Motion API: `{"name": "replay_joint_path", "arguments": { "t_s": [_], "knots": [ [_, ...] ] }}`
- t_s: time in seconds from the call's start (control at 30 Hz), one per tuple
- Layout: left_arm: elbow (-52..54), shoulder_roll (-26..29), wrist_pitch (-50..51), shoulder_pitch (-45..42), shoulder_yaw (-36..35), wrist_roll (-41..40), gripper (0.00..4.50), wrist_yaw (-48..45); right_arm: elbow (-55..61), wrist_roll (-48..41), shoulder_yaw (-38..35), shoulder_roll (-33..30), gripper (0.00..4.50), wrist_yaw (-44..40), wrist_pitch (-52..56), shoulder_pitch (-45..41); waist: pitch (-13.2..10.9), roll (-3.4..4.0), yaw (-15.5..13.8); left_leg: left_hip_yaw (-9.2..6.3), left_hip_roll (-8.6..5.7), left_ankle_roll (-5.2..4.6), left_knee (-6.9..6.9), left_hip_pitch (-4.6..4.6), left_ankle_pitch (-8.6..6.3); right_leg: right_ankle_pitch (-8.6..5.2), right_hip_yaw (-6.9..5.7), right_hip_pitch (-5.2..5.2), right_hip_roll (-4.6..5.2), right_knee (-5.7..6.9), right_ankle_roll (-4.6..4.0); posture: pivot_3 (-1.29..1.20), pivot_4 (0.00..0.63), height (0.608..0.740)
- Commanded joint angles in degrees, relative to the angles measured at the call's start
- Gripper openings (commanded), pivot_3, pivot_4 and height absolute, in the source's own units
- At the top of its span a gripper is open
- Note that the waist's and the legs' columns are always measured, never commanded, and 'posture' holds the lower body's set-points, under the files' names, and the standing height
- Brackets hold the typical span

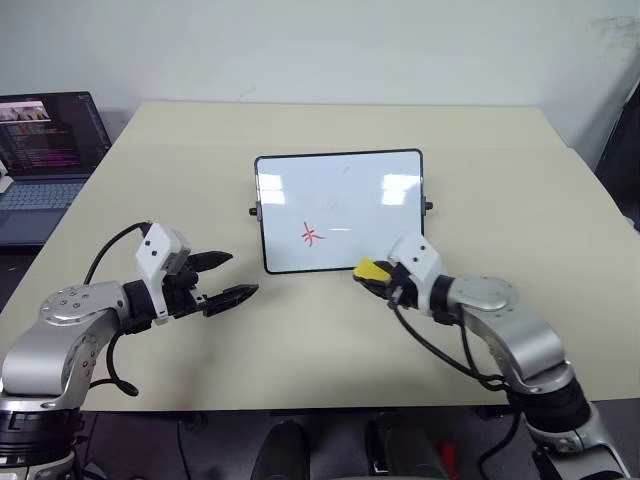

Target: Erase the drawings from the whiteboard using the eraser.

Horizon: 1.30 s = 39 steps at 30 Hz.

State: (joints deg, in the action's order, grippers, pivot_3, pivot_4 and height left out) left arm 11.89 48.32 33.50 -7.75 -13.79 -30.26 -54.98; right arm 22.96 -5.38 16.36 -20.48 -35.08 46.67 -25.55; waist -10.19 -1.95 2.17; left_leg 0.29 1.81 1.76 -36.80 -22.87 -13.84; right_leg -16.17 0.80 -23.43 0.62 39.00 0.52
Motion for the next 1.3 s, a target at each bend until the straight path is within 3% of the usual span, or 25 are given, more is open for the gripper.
{"name": "replay_joint_path", "arguments": {
  "t_s": [0.03,0.37,0.57,0.77,1.07,1.3],
  "knots": [
    [0.3,1.8,-0.8,-1.0,0.0,0.6,4.50,-1.0,-4.8,3.4,3.2,3.3,1.28,3.1,-6.4,-6.5,0.0,-0.01,0.0,0.00,0.00,0.00,-0.02,-0.01,0.00,0.01,0.00,0.00,-0.01,0.00,0.00,0.00,0.150,0.740],
    [1.5,2.3,-1.7,-1.1,1.7,2.2,4.50,-1.8,-32.0,10.0,6.9,12.2,1.28,6.5,-22.0,-23.0,0.0,-0.04,-0.4,-0.01,-0.02,0.02,0.00,-0.12,-0.01,0.16,-0.06,-0.06,0.07,-0.03,-0.28,0.00,0.150,0.740],
    [1.8,2.1,-1.7,-0.9,1.8,2.2,4.50,-1.8,-42.6,17.7,13.4,9.0,1.28,2.7,-29.5,-25.1,0.0,-0.04,-0.4,0.01,-0.05,0.03,0.01,-0.11,-0.03,0.16,-0.05,-0.06,0.12,-0.03,-0.29,0.00,0.150,0.740],
    [1.4,2.0,-1.9,-0.9,2.0,2.4,4.50,-1.7,-44.0,20.4,15.3,7.2,1.28,-1.3,-31.4,-24.1,0.0,-0.05,-0.3,-0.03,-0.05,0.03,-0.03,0.00,-0.02,0.16,-0.09,0.02,0.13,0.07,-0.28,0.00,0.150,0.740],
    [0.6,2.2,-2.5,-1.4,2.5,2.6,4.50,-2.8,-46.1,18.5,8.0,12.3,1.28,3.1,-32.0,-27.4,0.0,-0.04,-0.3,-0.03,-0.04,0.04,-0.08,0.00,-0.02,0.17,-0.09,0.04,0.12,0.08,-0.29,0.00,0.150,0.740],
    [1.0,2.1,-2.5,-1.2,2.4,2.5,4.50,-2.9,-45.6,20.7,12.8,10.4,1.28,-5.7,-29.5,-24.2,0.0,-0.05,-0.3,-0.04,-0.04,0.03,-0.06,-0.01,-0.02,0.17,-0.10,0.04,0.14,0.06,-0.29,0.00,0.150,0.740]
  ]
}}
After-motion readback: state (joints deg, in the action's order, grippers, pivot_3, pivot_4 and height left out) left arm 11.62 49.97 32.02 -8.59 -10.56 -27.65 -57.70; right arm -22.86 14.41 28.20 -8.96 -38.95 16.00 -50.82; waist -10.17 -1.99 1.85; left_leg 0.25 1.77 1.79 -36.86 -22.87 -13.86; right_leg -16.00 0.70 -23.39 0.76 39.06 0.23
